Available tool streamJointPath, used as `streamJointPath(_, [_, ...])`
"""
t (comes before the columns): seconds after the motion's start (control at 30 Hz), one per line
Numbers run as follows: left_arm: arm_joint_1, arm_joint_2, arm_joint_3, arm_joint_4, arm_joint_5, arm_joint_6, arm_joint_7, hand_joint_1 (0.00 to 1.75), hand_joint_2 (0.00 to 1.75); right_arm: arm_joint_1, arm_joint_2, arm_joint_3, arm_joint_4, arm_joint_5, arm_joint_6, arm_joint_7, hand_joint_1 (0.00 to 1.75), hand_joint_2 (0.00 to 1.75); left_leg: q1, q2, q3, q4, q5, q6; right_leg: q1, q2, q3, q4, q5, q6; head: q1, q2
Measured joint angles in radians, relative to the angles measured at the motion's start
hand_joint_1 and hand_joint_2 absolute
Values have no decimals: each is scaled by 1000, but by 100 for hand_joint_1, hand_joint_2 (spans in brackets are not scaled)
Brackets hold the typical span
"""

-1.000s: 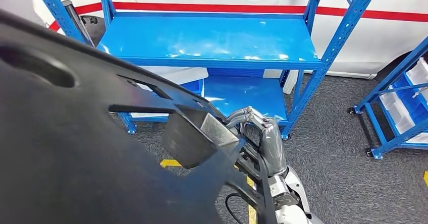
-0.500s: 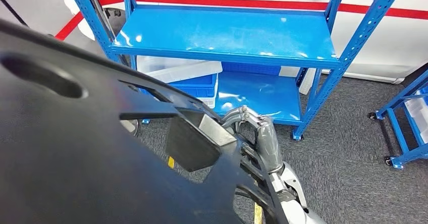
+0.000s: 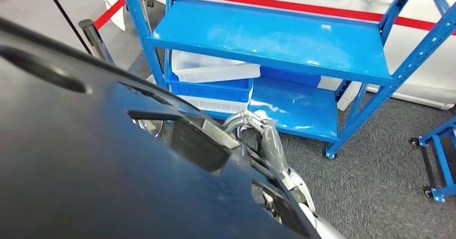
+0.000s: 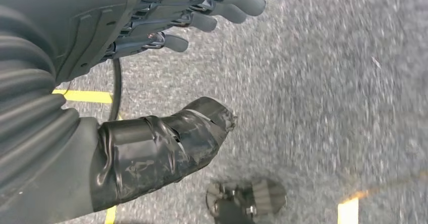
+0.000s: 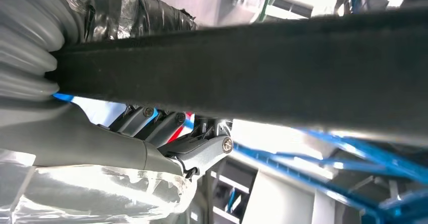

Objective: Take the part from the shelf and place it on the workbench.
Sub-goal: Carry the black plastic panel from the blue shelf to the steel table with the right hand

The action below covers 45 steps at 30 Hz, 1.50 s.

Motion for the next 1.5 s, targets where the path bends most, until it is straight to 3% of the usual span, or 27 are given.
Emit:
streamJointPath(0.07, [3, 0, -1, 0, -2, -6, -2, 0, 175, 11, 1, 0, -1, -15, 2, -6, 175, 175, -3, -21, -3, 1, 3, 7, 1, 29, -54, 128, -60, -3, -7, 0])
streamJointPath(0.1, [6, -1, -3, 0, -5, -9, -1, 0, 175, 16, 2, 0, -1, -17, 1, -8, 175, 175, -4, -34, -5, 2, 3, 8, 1, 34, -70, 167, -69, -3, -11, 0])
streamJointPath(0.13, [10, -2, -5, 0, -10, -10, 2, 0, 175, 22, 4, 1, -3, -17, -2, -10, 175, 175, -5, -47, -6, 5, 4, 8, 1, 36, -69, 169, -58, -4, -15, 0])
streamJointPath(0.2, [18, -8, -12, 0, -25, -11, 10, 0, 175, 34, 7, 1, -10, -14, -13, -11, 175, 175, -5, -74, -8, 15, 2, 5, -2, 52, -17, 69, 5, -7, -22, 0])
streamJointPath(0.23, [21, -12, -15, 0, -32, -11, 14, 0, 175, 41, 8, 1, -15, -10, -19, -10, 175, 175, -5, -87, -11, 22, -1, 2, -5, 77, 13, 7, 29, -8, -26, 0])
streamJointPath(0.3, [20, -18, -22, 0, -48, -11, 24, 0, 175, 56, 9, 1, -26, 1, -36, -4, 175, 175, -4, -112, -25, 36, -2, -9, -9, 120, 44, -65, 47, -8, -38, 0])
streamJointPath(0.33, [19, -19, -27, 0, -58, -11, 30, 0, 175, 64, 9, 1, -33, 8, -45, 0, 175, 175, -1, -123, -32, 38, 0, -16, -7, 126, 44, -70, 43, -9, -44, 0])
streamJointPath(0.37, [18, -20, -32, 0, -68, -11, 37, 0, 175, 72, 9, 1, -41, 15, -54, 5, 175, 175, 1, -135, -38, 37, 4, -23, -7, 117, 43, -73, 46, -12, -51, 0])
streamJointPath(0.4, [18, -22, -38, 0, -79, -10, 42, 0, 175, 77, 9, 1, -49, 24, -64, 10, 175, 175, 3, -134, -41, 38, 5, -30, -7, 104, 44, -77, 49, -18, -58, 0])
streamJointPath(0.43, [16, -25, -45, 0, -90, -9, 46, 0, 175, 83, 10, 1, -57, 34, -75, 16, 175, 175, 1, -116, -48, 47, -1, -36, -8, 91, 46, -81, 53, -24, -70, 0])
streamJointPath(0.53, [-1, -32, -65, 0, -121, -9, 48, 0, 175, 108, 11, 1, -80, 62, -102, 30, 175, 175, 1, -30, -108, 180, -77, -53, -7, 46, 50, -87, 56, -34, -95, -4])
streamJointPath(0.6, [-10, -37, -77, -1, -128, -10, 46, 0, 175, 121, 10, 1, -89, 70, -108, 34, 175, 175, 7, -13, -154, 286, -118, -60, -4, 16, 50, -86, 55, -35, -98, -4])
streamJointPath(0.63, [-11, -40, -83, -1, -130, -10, 45, 0, 175, 125, 10, 1, -93, 72, -109, 35, 175, 175, 8, -10, -154, 296, -115, -61, -3, 2, 50, -86, 55, -35, -100, -5])
streamJointPath(0.7, [-12, -42, -92, -1, -137, -12, 43, 0, 175, 133, 10, 1, -101, 77, -111, 38, 175, 175, 9, 2, -98, 203, -64, -58, -2, -20, 52, -86, 54, -34, -104, -6])
streamJointPath(0.77, [-19, -43, -99, -1, -150, -17, 47, 0, 175, 140, 10, 1, -109, 81, -112, 42, 175, 175, 0, 38, -27, 73, -24, -44, 0, -38, 55, -88, 52, -29, -107, -8])
streamJointPath(0.83, [-28, -44, -111, -1, -155, -20, 60, 0, 175, 146, 10, 1, -115, 84, -113, 44, 175, 175, -11, 57, -6, 24, -18, -28, 3, -54, 58, -92, 52, -20, -107, -10])
streamJointPath(0.9, [-29, -44, -119, -1, -150, -16, 70, 0, 175, 149, 10, 1, -120, 88, -113, 45, 175, 175, -11, 37, -6, 15, -10, -15, 3, -67, 62, -98, 53, -7, -107, -12])
streamJointPath(0.97, [-26, -44, -122, -1, -146, -12, 74, 0, 175, 151, 8, 1, -123, 93, -114, 46, 175, 175, -7, 18, 4, -5, 1, 0, 1, -40, 58, -76, 31, 2, -106, -15])
streamJointPath(1.07, [-27, -48, -128, -1, -146, -10, 74, 0, 175, 157, 5, 1, -126, 95, -114, 47, 175, 175, -6, -14, 8, -14, 11, 12, 1, 29, -16, 94, -59, 2, -100, -16])
streamJointPath(1.1, [-27, -49, -131, -1, -146, -10, 74, 0, 175, 159, 4, 1, -126, 95, -114, 47, 175, 175, -7, -28, 7, -12, 11, 12, 2, 35, -43, 148, -76, 2, -99, -15])
streamJointPath(1.13, [-26, -50, -133, -1, -146, -10, 74, 0, 175, 160, 4, 1, -127, 95, -114, 47, 175, 175, -7, -41, 6, -10, 11, 12, 2, 38, -55, 171, -74, 2, -99, -15])
streamJointPath(1.2, [-24, -50, -138, -1, -146, -10, 74, 0, 175, 160, 4, 1, -128, 95, -114, 47, 175, 175, -7, -71, 5, -2, 9, 10, -1, 46, -26, 103, -16, 2, -100, -15])
streamJointPath(1.27, [-25, -51, -141, -1, -146, -12, 75, 0, 175, 161, 4, 1, -130, 94, -114, 48, 175, 175, -6, -98, -4, 16, 3, 1, -9, 96, 30, -23, 38, 2, -101, -15])
streamJointPath(1.33, [-26, -52, -144, -1, -146, -15, 77, 0, 175, 162, 4, 1, -133, 90, -113, 49, 175, 175, -4, -122, -21, 30, 1, -12, -11, 136, 52, -76, 45, 1, -106, -15])
streamJointPath(1.4, [-22, -51, -145, -1, -145, -16, 75, 0, 175, 162, 4, 1, -135, 79, -107, 49, 175, 175, 2, -143, -33, 30, 6, -27, -8, 122, 52, -79, 46, -7, -110, -15])
streamJointPath(1.43, [-19, -51, -145, -1, -143, -15, 71, 0, 175, 159, 5, 1, -135, 71, -104, 49, 175, 175, 2, -135, -37, 35, 5, -32, -8, 110, 55, -84, 49, -13, -111, -16])
streamJointPath(1.5, [-18, -51, -145, -1, -139, -8, 63, 0, 175, 156, 6, 1, -134, 58, -97, 44, 175, 175, 0, -85, -64, 86, -23, -42, -10, 79, 60, -93, 54, -24, -123, -17])
